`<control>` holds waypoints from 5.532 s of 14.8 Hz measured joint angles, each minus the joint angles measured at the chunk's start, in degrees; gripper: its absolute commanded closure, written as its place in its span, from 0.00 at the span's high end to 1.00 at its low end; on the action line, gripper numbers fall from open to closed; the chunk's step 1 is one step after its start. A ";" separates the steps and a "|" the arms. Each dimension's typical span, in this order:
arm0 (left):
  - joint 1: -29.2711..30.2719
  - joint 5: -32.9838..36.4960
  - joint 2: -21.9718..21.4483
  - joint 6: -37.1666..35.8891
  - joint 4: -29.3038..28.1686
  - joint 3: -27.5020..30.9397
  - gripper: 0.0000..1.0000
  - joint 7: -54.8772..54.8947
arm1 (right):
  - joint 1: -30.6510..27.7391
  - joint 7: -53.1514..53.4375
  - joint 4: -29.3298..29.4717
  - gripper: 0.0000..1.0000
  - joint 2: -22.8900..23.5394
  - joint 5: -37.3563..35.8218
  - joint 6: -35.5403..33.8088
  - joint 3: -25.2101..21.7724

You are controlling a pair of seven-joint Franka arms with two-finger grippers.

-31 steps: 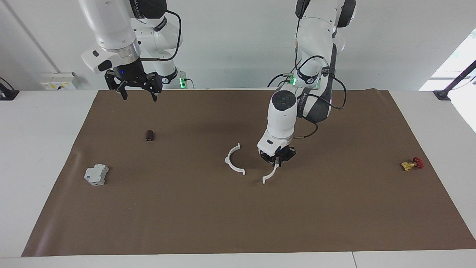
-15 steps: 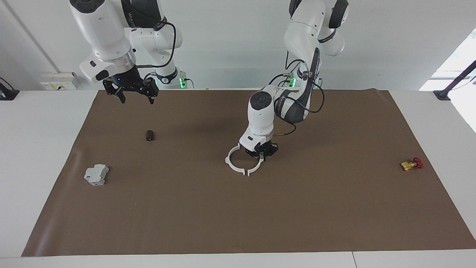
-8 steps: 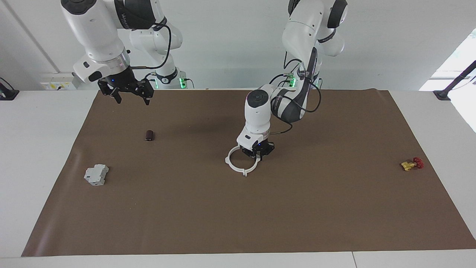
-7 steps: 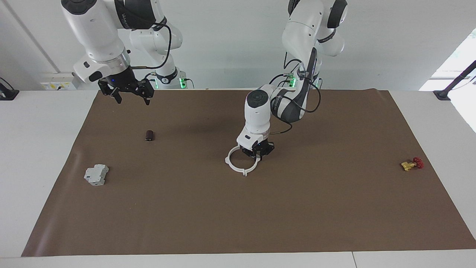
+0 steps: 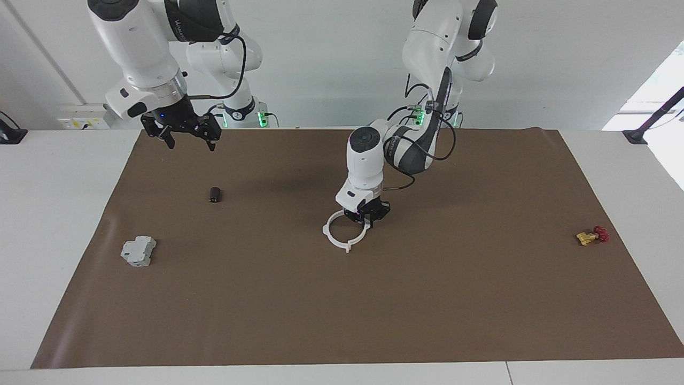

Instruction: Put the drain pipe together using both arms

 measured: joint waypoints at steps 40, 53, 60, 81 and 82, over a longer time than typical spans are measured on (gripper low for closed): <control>6.59 1.42 -3.17 7.74 -2.81 0.78 0.67 0.16 | 0.03 0.00 0.01 1.00 0.00 0.03 0.00 0.23; 5.78 1.42 -3.17 10.10 -5.99 -0.04 0.00 0.15 | 0.03 0.00 0.02 1.00 0.00 0.03 0.00 0.23; 3.74 1.42 -3.22 10.03 -6.30 -0.13 0.24 0.06 | 0.03 0.00 0.02 1.00 0.00 0.03 0.00 0.23; 20.47 1.42 -14.56 2.08 -8.87 0.77 1.00 13.83 | 0.02 0.00 0.28 1.00 -0.05 0.03 0.02 0.23; 22.35 1.42 -15.52 0.93 -8.93 0.79 1.00 16.40 | 0.00 0.00 0.31 1.00 -0.05 0.03 0.03 0.21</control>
